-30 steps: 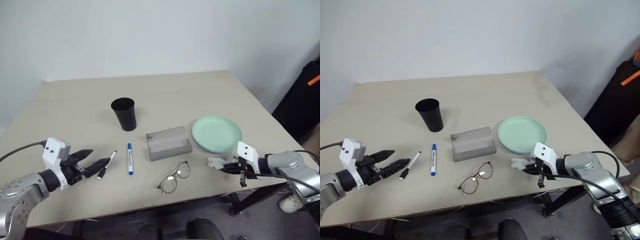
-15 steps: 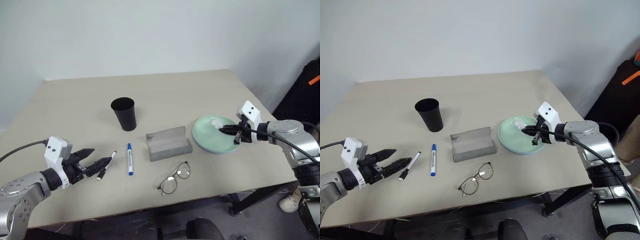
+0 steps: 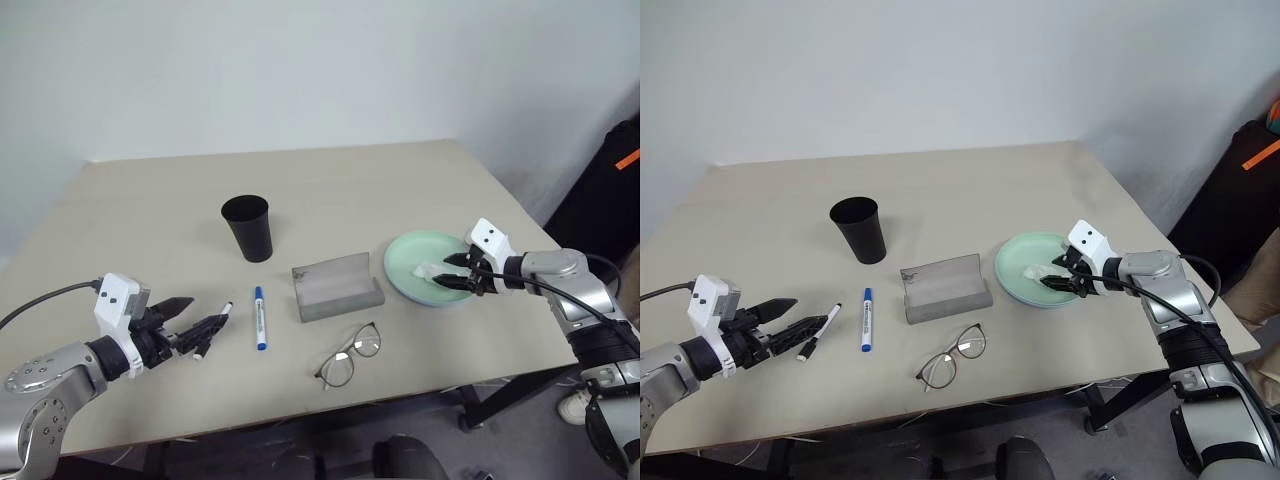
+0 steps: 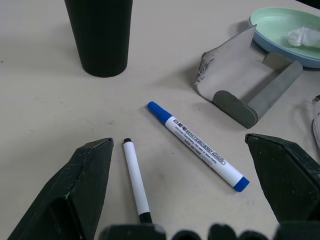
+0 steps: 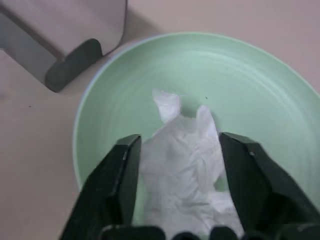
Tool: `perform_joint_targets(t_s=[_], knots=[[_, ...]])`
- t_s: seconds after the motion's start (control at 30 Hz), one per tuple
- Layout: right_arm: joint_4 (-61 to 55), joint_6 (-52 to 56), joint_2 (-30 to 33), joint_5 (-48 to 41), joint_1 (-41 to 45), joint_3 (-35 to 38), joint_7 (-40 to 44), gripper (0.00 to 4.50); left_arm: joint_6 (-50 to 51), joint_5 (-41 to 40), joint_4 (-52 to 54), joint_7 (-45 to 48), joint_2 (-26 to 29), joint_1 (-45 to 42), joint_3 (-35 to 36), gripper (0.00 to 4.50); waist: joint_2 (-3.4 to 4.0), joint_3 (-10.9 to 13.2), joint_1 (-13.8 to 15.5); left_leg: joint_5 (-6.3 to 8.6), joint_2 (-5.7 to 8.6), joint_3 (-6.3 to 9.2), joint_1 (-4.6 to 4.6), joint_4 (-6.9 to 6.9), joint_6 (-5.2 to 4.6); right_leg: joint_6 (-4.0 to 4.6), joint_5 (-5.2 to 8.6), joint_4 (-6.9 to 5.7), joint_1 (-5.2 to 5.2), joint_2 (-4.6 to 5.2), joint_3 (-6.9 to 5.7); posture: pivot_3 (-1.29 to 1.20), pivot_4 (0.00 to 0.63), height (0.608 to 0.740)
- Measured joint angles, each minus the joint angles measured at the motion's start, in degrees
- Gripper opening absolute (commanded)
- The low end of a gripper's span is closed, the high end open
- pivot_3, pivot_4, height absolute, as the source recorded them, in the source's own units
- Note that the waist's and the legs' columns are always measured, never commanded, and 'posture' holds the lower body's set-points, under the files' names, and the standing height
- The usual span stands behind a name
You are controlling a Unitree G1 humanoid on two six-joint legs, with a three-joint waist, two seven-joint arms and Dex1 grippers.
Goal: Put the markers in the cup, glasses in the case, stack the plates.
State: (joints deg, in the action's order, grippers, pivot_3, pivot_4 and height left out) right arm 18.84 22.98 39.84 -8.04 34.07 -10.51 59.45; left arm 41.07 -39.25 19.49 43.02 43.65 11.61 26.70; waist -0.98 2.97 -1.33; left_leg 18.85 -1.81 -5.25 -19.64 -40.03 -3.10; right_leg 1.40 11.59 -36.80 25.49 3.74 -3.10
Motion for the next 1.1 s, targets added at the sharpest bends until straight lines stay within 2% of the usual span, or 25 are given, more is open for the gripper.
perform_joint_targets(t_s=[0.17, 0.37, 0.73, 1.1], knots=[[-6.20, -0.04, 3.42, -4.14, -2.20, 1.56, 8.10, 2.53, 0.57, -0.06, 1.47, -0.09, -0.53, -0.92, -2.14, 4.50, 0.00, 0.00, 0.29, 0.03, 0.01, 0.07, 0.00, 0.00, -0.06, -0.02, 0.01, 0.04, -0.06, 0.03, -0.07, 0.00, 0.000, 0.740], [-12.03, 0.85, 9.16, -10.08, -7.88, 3.67, 17.97, 2.53, 4.45, -0.09, 4.61, -3.32, -2.71, -5.64, -9.31, 4.50, -0.02, 0.00, 0.10, 0.19, 0.07, 0.00, 0.06, -0.03, -0.35, -0.09, -0.05, 0.05, -0.14, 0.04, 0.06, 0.00, 0.000, 0.740], [-15.36, 3.19, 8.78, -10.38, -8.78, 4.81, 15.51, 2.53, 13.72, -2.29, 13.57, -8.97, -6.51, -10.92, -23.00, 4.50, -0.04, 0.00, 0.23, 0.00, -0.03, -0.17, 0.12, -0.05, -0.05, -0.09, -0.17, 0.01, -0.13, -0.35, 0.56, 0.00, 0.000, 0.740], [-17.97, 5.96, 8.47, -10.68, -11.18, 4.90, 13.07, 2.53, 21.06, -2.48, 13.50, -11.21, -7.92, -19.25, -30.89, 4.50, -0.06, 0.00, 0.10, 0.00, -0.01, -0.21, 0.11, -0.08, -0.06, -0.12, -0.19, 0.03, -0.14, -0.70, 0.91, 0.00, 0.000, 0.740]])
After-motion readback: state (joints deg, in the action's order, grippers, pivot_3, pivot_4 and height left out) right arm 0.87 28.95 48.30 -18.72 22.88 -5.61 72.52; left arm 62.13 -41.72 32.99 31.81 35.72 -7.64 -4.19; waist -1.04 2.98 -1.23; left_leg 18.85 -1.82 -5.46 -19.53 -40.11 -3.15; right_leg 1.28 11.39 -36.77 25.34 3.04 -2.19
